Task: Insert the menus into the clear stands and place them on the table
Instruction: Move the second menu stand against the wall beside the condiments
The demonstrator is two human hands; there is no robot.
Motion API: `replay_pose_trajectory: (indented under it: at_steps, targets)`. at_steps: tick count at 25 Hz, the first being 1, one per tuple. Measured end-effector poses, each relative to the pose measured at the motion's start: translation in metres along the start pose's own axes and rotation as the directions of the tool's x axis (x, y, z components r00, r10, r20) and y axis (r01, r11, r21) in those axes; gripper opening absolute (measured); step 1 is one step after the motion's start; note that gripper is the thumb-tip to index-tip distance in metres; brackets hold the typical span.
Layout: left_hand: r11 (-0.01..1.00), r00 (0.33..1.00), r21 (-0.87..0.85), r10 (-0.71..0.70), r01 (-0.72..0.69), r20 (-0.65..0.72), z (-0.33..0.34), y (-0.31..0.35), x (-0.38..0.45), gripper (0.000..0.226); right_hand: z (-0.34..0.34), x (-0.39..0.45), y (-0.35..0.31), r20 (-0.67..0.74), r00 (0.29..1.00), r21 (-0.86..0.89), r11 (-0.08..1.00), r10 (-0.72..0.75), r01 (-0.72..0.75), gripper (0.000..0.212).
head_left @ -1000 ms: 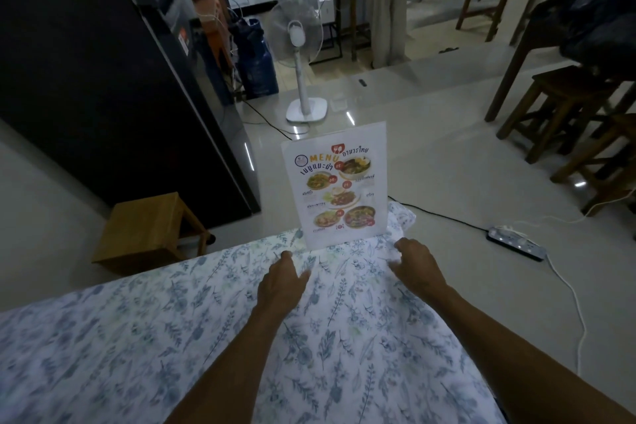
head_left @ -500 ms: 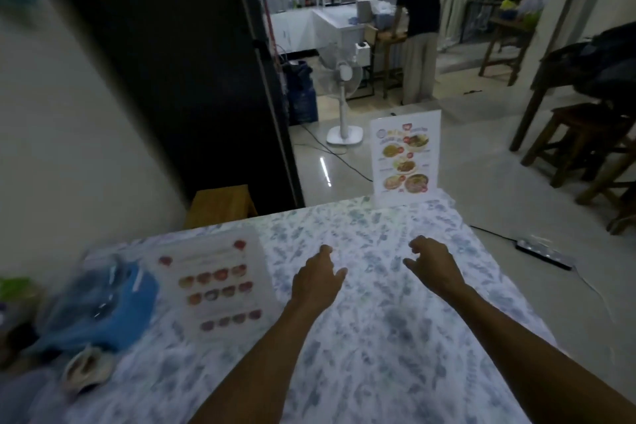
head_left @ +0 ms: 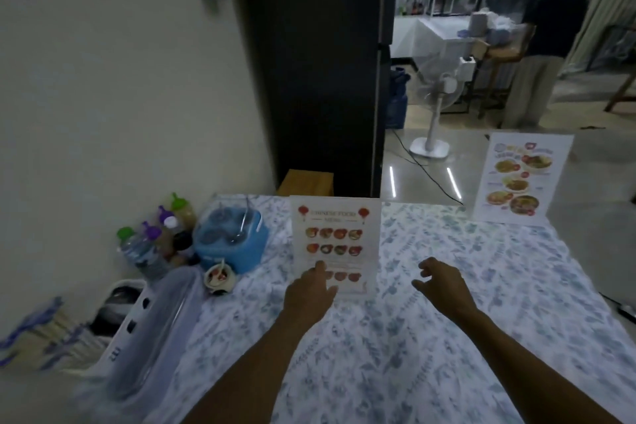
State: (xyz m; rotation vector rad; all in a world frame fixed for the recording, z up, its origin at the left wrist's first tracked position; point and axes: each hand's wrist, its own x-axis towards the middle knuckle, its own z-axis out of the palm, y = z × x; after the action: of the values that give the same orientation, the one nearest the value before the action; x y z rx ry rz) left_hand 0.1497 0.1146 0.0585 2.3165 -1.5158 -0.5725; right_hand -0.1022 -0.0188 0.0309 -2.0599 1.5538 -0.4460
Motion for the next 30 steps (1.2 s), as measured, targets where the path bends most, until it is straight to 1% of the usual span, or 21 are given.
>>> replay_pose_trajectory:
  at_steps: [2, 5, 10, 12, 14, 16, 18, 20, 21, 23, 25, 28, 30]
  targets:
    - [0.999, 0.999, -0.009, -0.045, 0.045, -0.015, -0.007, -0.021, 0.006, 0.046, 0.016, 0.008, -0.010, 0.044, 0.999, -0.002, 1.000, -0.021, 0.021, 0.042]
    - [0.993, 0.992, 0.007, -0.119, 0.119, -0.037, -0.014, -0.040, 0.021, 0.047, 0.036, 0.023, -0.020, 0.117, 0.992, -0.003, 0.999, -0.037, 0.038, 0.044]
    - [0.963, 0.964, 0.041, -0.265, 0.265, -0.009, -0.007, -0.064, 0.058, 0.049, 0.078, 0.063, -0.020, 0.304, 0.952, -0.004, 1.000, -0.028, 0.031, 0.053]
    - [0.953, 0.954, 0.050, -0.300, 0.300, -0.004, -0.002, -0.069, 0.072, 0.052, 0.093, 0.073, -0.018, 0.370, 0.927, 0.034, 0.998, -0.062, 0.054, 0.050]
    - [0.949, 0.949, 0.026, -0.314, 0.314, 0.027, 0.005, -0.072, 0.085, 0.053, 0.104, 0.082, -0.016, 0.438, 0.895, 0.041, 0.997, -0.080, 0.069, 0.038]
    - [0.954, 0.954, -0.039, -0.294, 0.296, 0.057, 0.014, -0.072, 0.094, 0.056, 0.112, 0.090, -0.011, 0.492, 0.866, 0.014, 0.996, -0.084, 0.089, 0.031]
    - [0.956, 0.959, -0.085, -0.279, 0.282, 0.046, 0.024, -0.077, 0.102, 0.066, 0.115, 0.096, -0.007, 0.526, 0.847, 0.017, 0.996, -0.082, 0.086, 0.030]
    - [0.962, 0.965, -0.070, -0.262, 0.264, 0.027, 0.029, -0.084, 0.111, 0.072, 0.114, 0.101, -0.008, 0.524, 0.848, 0.005, 0.996, -0.082, 0.093, 0.029]
    - [0.965, 0.968, -0.076, -0.251, 0.252, 0.025, 0.025, -0.084, 0.114, 0.071, 0.112, 0.104, -0.012, 0.517, 0.852, 0.001, 0.995, -0.083, 0.096, 0.029]
    - [0.975, 0.979, -0.087, -0.204, 0.204, 0.018, 0.003, -0.072, 0.121, 0.064, 0.105, 0.113, -0.024, 0.493, 0.865, 0.010, 0.995, -0.090, 0.098, 0.030]
    - [0.988, 0.989, -0.053, -0.148, 0.148, -0.001, -0.017, -0.068, 0.137, 0.061, 0.094, 0.127, -0.041, 0.462, 0.883, 0.010, 0.996, -0.086, 0.091, 0.032]
    - [0.994, 0.994, 0.052, -0.095, 0.098, -0.049, -0.050, -0.068, 0.174, 0.067, 0.076, 0.155, -0.070, 0.387, 0.920, 0.010, 0.998, -0.067, 0.069, 0.028]
    - [0.999, 0.999, 0.029, -0.042, 0.043, -0.031, -0.071, -0.069, 0.198, 0.071, 0.065, 0.176, -0.091, 0.342, 0.938, 0.032, 0.998, -0.053, 0.045, 0.027]
